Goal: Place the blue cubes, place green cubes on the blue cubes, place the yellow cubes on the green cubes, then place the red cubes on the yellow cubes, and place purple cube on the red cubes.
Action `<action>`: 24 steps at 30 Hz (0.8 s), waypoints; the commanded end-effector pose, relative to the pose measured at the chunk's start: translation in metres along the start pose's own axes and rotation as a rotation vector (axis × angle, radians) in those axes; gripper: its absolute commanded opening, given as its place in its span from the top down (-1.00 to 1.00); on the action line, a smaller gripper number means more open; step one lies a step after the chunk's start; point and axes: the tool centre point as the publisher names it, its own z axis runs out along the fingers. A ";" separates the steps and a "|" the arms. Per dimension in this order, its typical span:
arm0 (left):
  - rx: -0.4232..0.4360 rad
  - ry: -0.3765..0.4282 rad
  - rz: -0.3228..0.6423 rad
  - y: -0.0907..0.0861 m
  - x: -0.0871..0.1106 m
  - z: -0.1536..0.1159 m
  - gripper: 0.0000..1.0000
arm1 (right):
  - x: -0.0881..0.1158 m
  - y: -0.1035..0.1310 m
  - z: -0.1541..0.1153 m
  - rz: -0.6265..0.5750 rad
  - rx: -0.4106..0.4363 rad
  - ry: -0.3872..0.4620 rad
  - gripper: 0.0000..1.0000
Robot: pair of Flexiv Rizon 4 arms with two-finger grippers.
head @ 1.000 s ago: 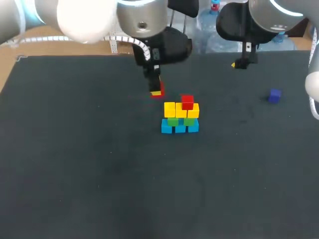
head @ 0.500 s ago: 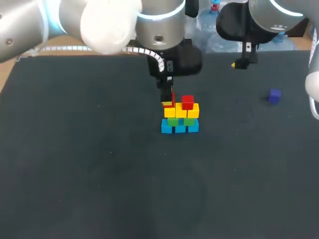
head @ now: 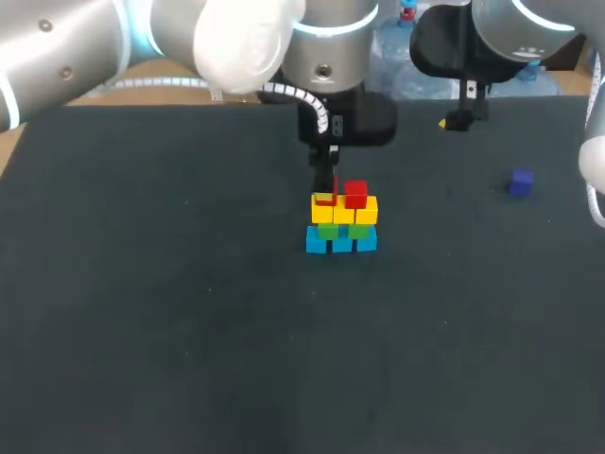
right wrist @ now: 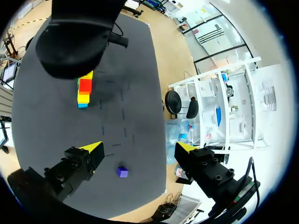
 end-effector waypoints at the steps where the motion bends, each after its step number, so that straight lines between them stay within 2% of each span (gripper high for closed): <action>1: 0.023 0.023 -0.001 0.009 -0.007 0.003 1.00 | 0.001 0.002 0.000 0.002 0.006 -0.001 -1.00; 24: 0.057 0.058 -0.022 0.015 -0.010 0.017 1.00 | 0.001 0.002 0.000 0.002 0.006 -0.001 -1.00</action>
